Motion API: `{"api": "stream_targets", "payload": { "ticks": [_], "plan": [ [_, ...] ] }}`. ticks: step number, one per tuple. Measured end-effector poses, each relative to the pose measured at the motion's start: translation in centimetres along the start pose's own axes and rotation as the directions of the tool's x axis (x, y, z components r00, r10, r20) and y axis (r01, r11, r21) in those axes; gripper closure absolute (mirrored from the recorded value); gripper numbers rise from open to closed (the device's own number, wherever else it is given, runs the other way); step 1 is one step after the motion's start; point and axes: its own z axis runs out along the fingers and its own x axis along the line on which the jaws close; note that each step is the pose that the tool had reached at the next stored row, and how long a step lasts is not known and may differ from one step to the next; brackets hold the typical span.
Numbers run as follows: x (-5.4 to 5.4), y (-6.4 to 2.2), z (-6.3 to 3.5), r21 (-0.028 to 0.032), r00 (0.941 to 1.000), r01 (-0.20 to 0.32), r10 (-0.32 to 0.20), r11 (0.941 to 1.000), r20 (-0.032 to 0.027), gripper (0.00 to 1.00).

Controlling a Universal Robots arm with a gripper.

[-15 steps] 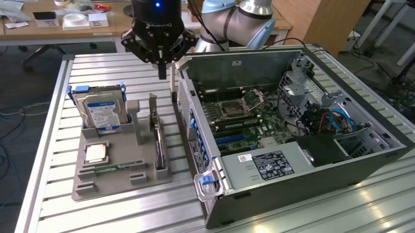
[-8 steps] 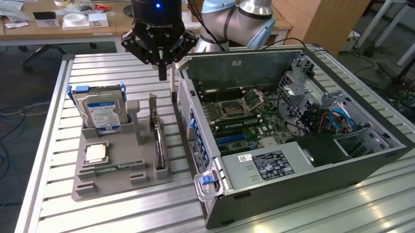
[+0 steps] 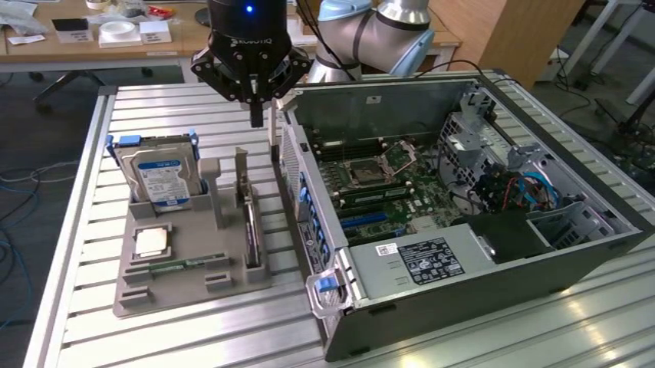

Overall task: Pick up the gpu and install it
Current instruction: 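Reach for the gpu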

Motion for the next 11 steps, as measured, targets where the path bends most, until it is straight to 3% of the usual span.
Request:
{"api": "stream_targets", "payload": {
  "ticks": [5,11],
  "plan": [
    [0.0,-0.17,-0.01,0.0001,1.0000,0.000,0.000,1.0000,-0.0001,0.89],
    [-0.1,-1.15,-0.05,0.0000,1.0000,0.000,0.000,1.0000,0.0000,0.89]
  ]
}}
